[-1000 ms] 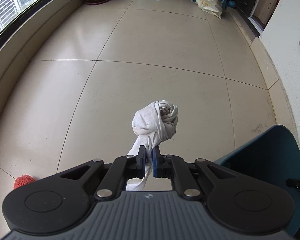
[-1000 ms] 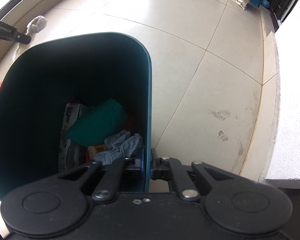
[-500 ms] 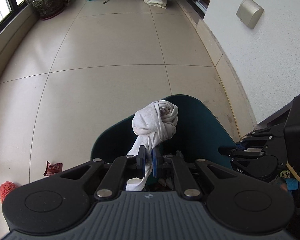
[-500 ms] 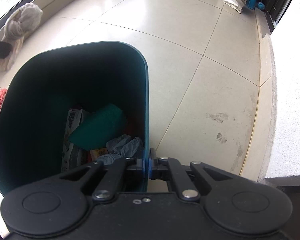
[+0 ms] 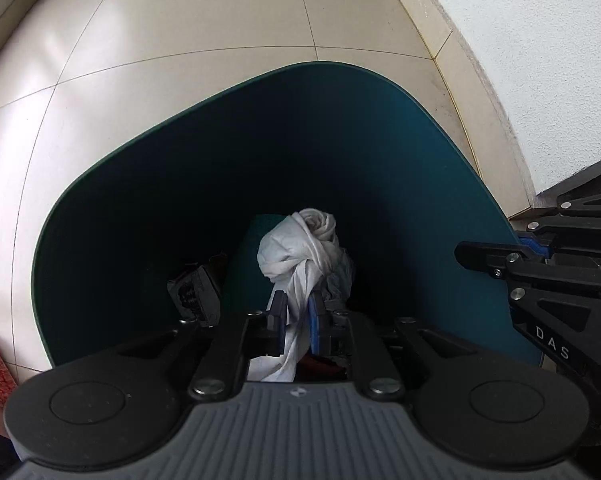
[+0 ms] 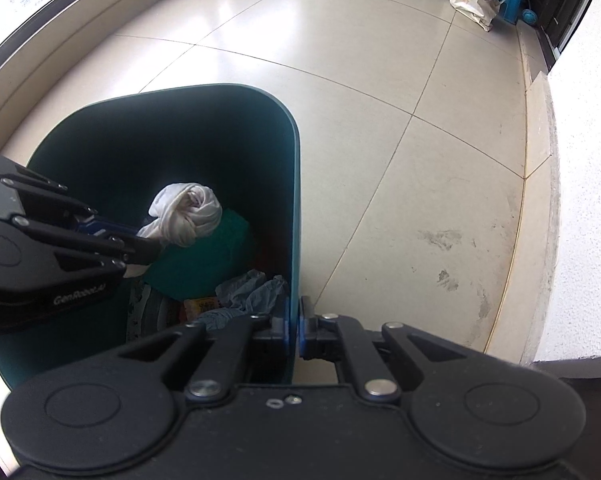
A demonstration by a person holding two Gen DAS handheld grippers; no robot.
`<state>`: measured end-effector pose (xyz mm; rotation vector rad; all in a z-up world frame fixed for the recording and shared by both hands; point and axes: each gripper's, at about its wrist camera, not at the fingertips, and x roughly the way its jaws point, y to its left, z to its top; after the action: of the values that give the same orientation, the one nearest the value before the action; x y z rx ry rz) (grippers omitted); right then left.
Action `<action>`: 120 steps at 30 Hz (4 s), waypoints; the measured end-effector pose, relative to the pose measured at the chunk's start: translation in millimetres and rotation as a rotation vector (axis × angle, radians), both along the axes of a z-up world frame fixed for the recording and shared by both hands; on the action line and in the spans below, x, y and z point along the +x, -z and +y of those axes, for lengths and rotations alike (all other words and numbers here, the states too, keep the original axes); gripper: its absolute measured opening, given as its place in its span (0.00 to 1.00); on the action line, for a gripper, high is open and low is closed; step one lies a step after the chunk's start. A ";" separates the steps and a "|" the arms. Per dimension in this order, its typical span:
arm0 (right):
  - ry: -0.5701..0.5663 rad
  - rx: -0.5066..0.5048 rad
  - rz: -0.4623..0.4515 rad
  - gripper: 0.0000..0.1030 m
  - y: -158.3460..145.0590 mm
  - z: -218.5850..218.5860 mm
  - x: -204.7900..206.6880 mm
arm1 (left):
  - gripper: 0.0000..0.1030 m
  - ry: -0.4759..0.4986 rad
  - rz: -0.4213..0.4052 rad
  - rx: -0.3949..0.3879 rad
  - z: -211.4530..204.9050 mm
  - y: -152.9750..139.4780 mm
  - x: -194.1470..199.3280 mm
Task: Collect trash
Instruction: 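Carry the white tissue into the wastebasket and release it, then lower the left gripper to the red candy wrapper and grasp it, then drop the red candy wrapper into the wastebasket with the left gripper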
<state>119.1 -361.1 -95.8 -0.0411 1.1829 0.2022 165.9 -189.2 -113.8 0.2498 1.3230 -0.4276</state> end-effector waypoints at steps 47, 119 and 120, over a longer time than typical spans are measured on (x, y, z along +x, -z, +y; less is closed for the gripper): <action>-0.042 -0.038 0.009 0.04 7.5 11.2 -0.2 | 0.77 -0.952 0.128 0.110 316.0 135.1 143.3; -0.001 -0.047 -0.063 0.02 2.1 7.9 -2.0 | 0.47 0.019 -0.082 0.246 -32.1 36.3 25.8; 0.005 -0.043 -0.063 0.02 1.9 6.6 -0.6 | 0.47 0.025 -0.071 0.253 -34.3 41.8 28.4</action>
<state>118.5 -354.4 -97.7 -0.0815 1.1239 0.1705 194.3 -223.5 -155.6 0.4884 1.3048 -0.2687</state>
